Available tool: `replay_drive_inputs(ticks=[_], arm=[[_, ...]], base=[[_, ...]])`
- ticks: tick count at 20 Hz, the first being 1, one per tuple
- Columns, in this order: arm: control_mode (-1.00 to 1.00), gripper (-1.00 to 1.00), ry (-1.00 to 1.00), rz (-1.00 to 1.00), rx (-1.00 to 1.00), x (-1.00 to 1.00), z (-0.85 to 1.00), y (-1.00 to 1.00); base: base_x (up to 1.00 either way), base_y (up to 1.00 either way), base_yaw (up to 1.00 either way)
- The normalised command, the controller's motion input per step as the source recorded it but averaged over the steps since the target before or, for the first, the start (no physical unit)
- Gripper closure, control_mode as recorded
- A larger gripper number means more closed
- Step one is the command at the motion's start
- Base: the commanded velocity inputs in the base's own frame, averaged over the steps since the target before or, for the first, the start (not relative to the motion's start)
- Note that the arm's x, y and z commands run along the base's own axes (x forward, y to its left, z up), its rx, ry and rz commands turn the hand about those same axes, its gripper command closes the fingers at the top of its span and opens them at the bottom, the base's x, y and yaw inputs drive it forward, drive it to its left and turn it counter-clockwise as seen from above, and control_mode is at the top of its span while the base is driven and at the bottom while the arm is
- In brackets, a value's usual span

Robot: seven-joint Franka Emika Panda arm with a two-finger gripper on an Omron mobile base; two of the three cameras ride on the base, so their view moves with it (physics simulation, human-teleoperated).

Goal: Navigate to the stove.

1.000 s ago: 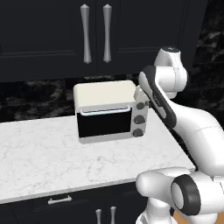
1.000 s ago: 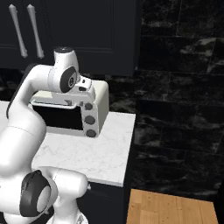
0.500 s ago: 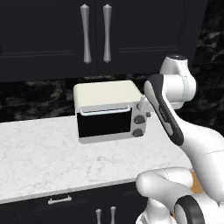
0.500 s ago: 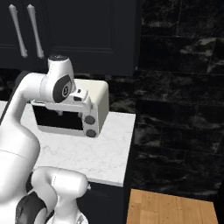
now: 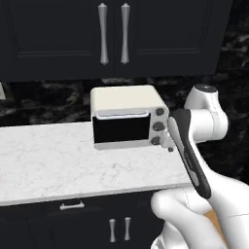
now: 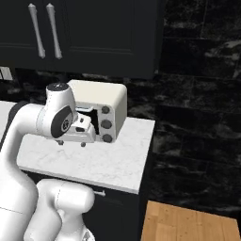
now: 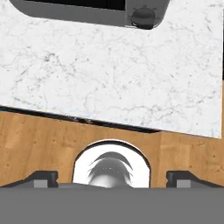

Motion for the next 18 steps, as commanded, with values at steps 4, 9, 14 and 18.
replay_drive_inputs(ticks=[4, 9, 14, 18], arm=[[1.0, -1.0, 0.0, 0.0, 0.0, 0.0, 0.0, 0.0], [1.0, -1.0, 0.0, 0.0, 0.0, 0.0, 0.0, 0.0], [1.0, -1.0, 0.0, 0.0, 0.0, 0.0, 0.0, 0.0], [1.0, -1.0, 0.0, 0.0, 0.0, 0.0, 0.0, 0.0]], base=[[-0.49, 0.17, 0.56], [-0.19, 0.3, 0.67], [0.0, 0.33, 0.68], [0.3, 0.36, 0.61]])
